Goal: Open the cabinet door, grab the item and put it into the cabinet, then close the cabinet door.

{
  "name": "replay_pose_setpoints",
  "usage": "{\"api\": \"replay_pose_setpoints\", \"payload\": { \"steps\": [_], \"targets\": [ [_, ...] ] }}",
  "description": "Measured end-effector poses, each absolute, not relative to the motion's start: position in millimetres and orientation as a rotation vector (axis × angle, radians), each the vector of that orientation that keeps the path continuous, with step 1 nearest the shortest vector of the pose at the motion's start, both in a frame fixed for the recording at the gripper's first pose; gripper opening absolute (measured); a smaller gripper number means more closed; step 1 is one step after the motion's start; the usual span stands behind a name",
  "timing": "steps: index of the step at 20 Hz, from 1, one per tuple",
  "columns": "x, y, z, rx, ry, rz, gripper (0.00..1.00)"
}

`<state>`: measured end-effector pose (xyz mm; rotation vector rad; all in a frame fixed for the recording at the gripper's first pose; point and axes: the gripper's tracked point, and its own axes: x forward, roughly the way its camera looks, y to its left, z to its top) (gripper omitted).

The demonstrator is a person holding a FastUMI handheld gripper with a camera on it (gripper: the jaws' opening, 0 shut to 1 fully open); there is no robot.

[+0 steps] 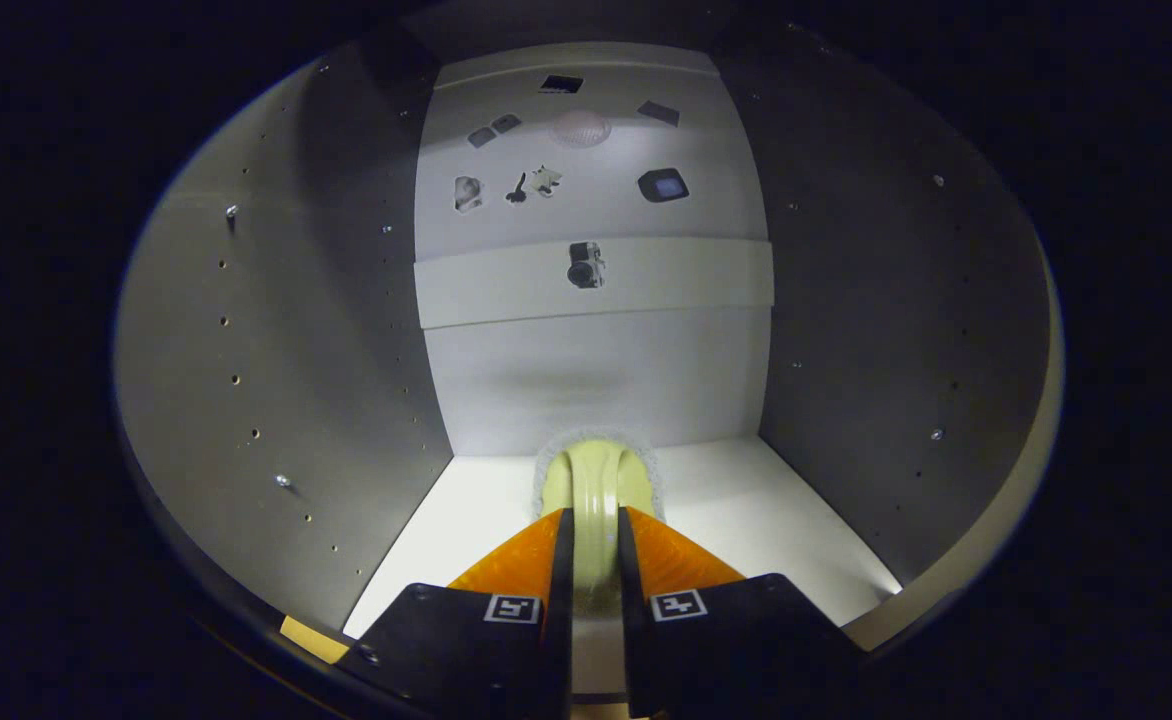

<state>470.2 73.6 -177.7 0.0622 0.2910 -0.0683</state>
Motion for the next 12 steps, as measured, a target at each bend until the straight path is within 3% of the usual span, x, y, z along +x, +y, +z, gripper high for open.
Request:
{"api": "replay_pose_setpoints", "payload": {
  "steps": [8,9,10,12],
  "targets": [
    [468.5,70.7,-177.5,0.073,0.287,-0.06,0.25],
    [465.4,73.4,-171.7,0.07,0.273,-0.051,0.27],
    [457.6,74.5,-163.5,0.059,0.257,-0.05,0.39],
    [437.4,79.9,-144.3,0.034,0.226,-0.037,0.41]
  ]
}}
